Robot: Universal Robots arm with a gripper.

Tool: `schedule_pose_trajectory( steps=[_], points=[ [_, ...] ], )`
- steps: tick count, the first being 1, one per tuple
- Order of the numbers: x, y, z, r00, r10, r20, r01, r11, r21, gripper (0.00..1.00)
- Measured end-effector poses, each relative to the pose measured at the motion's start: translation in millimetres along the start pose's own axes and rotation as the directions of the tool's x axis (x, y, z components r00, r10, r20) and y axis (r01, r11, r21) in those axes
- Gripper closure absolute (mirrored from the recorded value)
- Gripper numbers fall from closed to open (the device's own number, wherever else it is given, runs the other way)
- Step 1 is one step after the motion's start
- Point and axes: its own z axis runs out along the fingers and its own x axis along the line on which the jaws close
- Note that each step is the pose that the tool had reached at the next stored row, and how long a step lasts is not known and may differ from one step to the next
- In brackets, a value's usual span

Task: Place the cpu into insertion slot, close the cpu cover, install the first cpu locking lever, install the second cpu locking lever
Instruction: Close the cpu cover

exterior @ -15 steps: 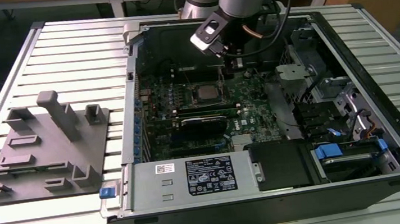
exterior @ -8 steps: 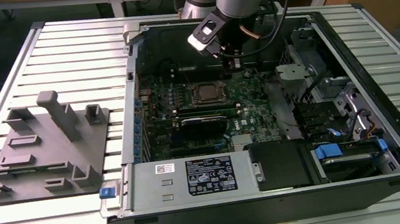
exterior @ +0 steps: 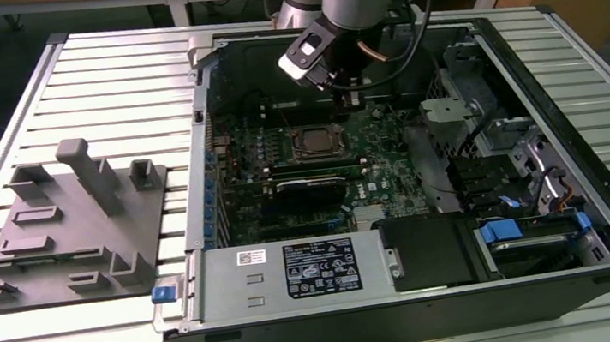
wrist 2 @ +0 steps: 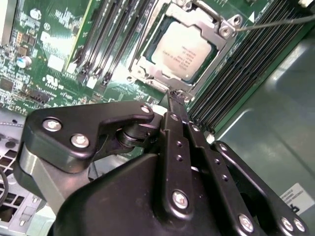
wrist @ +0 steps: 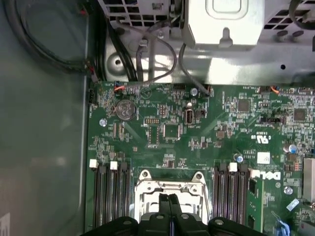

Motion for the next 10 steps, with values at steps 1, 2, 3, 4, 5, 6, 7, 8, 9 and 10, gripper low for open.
schedule_pose_trajectory(
  steps=[1,2,3,4,5,6,7,8,9,10],
  points=[
    [0.0,-1.5,0.4,1.0,0.0,-0.0001,0.0,1.0,0.0,0.89],
    [0.0,-3.1,0.8,1.0,0.0,-0.0003,0.0,1.0,0.0,0.89],
    [0.0,-4.7,1.2,1.0,0.0,-0.0003,0.0,1.0,0.0001,0.89],
    [0.0,-6.6,1.6,1.0,0.0,-0.0003,0.0,1.0,0.0002,0.89],
    [0.0,-8.5,2.0,1.0,0.0,-0.0003,0.0,1.0,0.0002,0.89],
    [0.0,-10.8,2.4,1.0,0.0,-0.0002,0.0,1.0,0.0003,0.89],
    [0.0,-13.0,2.8,1.0,0.0,-0.0003,0.0,1.0,0.0003,0.89],
    [0.1,-15.1,3.2,1.0,0.0,-0.0004,0.0,1.0,0.0003,0.89],
    [0.1,-17.1,3.6,1.0,0.0,-0.0003,0.0,1.0,0.0003,0.89],
    [0.1,-19.2,4.2,1.0,0.0,-0.0004,0.0,1.0,0.0003,0.89]
  ],
)
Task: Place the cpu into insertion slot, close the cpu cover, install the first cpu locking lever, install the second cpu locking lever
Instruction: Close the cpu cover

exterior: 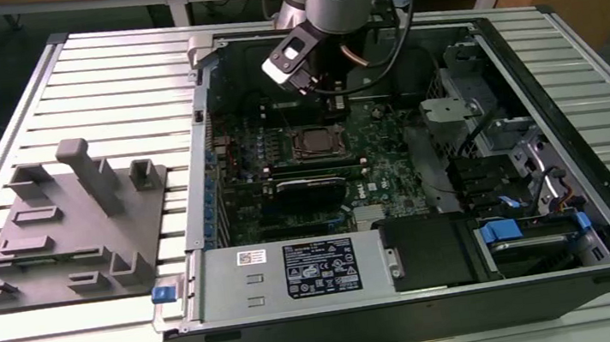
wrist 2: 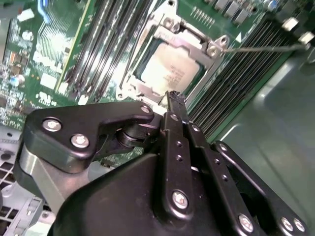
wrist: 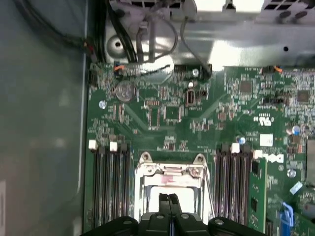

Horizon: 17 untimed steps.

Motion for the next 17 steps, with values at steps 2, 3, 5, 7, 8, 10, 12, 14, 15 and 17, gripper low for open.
schedule_pose_trajectory(
  steps=[2,3,5,7,8,10,12,14,15,17],
  points=[
    [0.0,-3.8,1.5,1.0,0.0,0.0,0.0,1.0,0.0001,0.89],
    [0.0,-5.3,2.5,1.0,0.0,0.0,0.0,1.0,0.0005,0.89],
    [-0.1,-8.1,4.8,1.0,0.0,0.0001,0.0,1.0,0.0018,0.89],
    [-0.1,-9.8,7.1,1.0,0.0,-0.0001,0.0,1.0,0.0053,0.89],
    [-0.2,-10.7,8.3,1.0,0.0,-0.0001,0.0,1.0,0.0071,0.89],
    [-0.2,-12.6,10.7,1.0,0.0,-0.0001,0.0,0.9999,0.0107,0.89],
    [-0.4,-14.5,13.8,1.0,0.0,-0.0002,0.0,0.9999,0.0128,0.89],
    [-0.7,-16.3,16.5,1.0,-0.001,-0.0001,0.001,0.9999,0.0131,0.89],
    [-1.2,-17.5,17.8,1.0,-0.003,-0.0003,0.003,0.9999,0.0132,0.89],
    [-1.9,-20.2,20.3,0.9999,-0.011,-0.0004,0.011,0.9998,0.0134,0.89]
  ],
)
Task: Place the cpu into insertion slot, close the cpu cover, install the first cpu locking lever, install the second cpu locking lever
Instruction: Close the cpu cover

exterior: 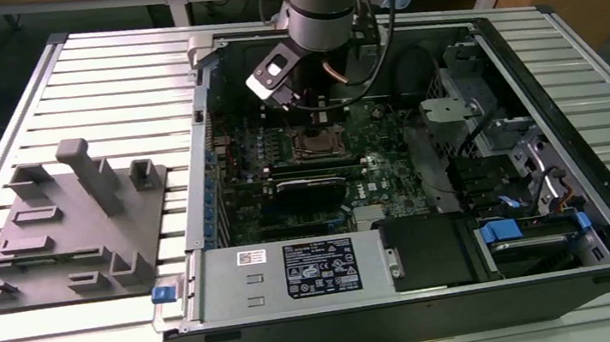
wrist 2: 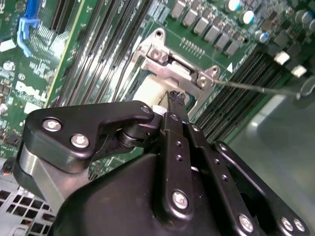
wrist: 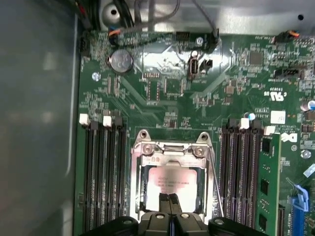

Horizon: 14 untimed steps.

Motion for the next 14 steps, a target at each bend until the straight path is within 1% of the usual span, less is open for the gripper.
schedule_pose_trajectory(
  steps=[2,8,14],
  points=[
    [0.0,-2.4,1.7,1.0,-0.001,0.0001,0.001,1.0,0.0001,0.89],
    [-0.1,-6.3,5.5,1.0,-0.001,0.0001,0.001,1.0,0.0003,0.89],
    [-0.2,-10.7,12.0,1.0,-0.001,0.0001,0.001,1.0,0.0004,0.89]
  ],
)
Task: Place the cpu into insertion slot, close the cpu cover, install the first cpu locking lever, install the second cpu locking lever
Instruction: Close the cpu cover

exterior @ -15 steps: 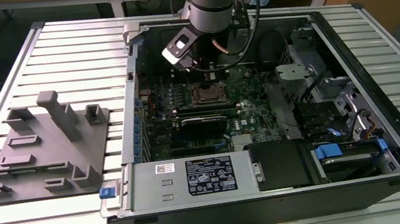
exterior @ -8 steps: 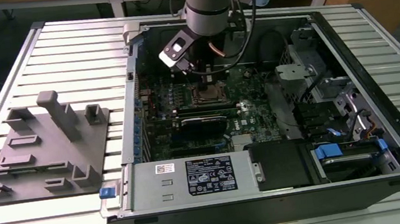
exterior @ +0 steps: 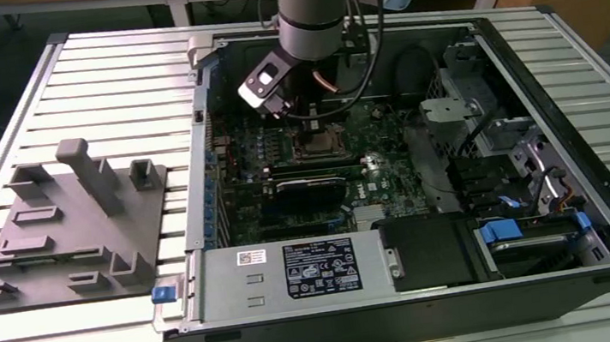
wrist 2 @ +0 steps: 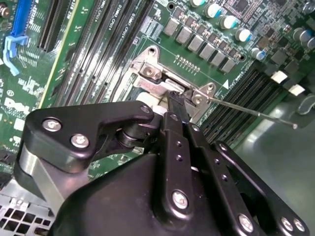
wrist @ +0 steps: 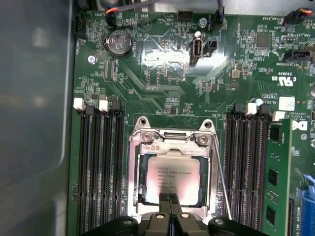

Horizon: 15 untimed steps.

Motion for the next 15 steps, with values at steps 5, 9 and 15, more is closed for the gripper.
schedule_pose_trajectory(
  steps=[5,9,15],
  points=[
    [-0.3,-0.8,3.6,1.0,0.0,0.0011,0.0,1.0,0.0008,0.89],
    [0.2,-0.6,2.1,1.0,0.0,-0.0019,0.0,1.0,-0.0013,0.89],
    [0.2,-0.9,-4.7,1.0,0.0,0.0,0.0,1.0,0.0,0.89]
  ],
)
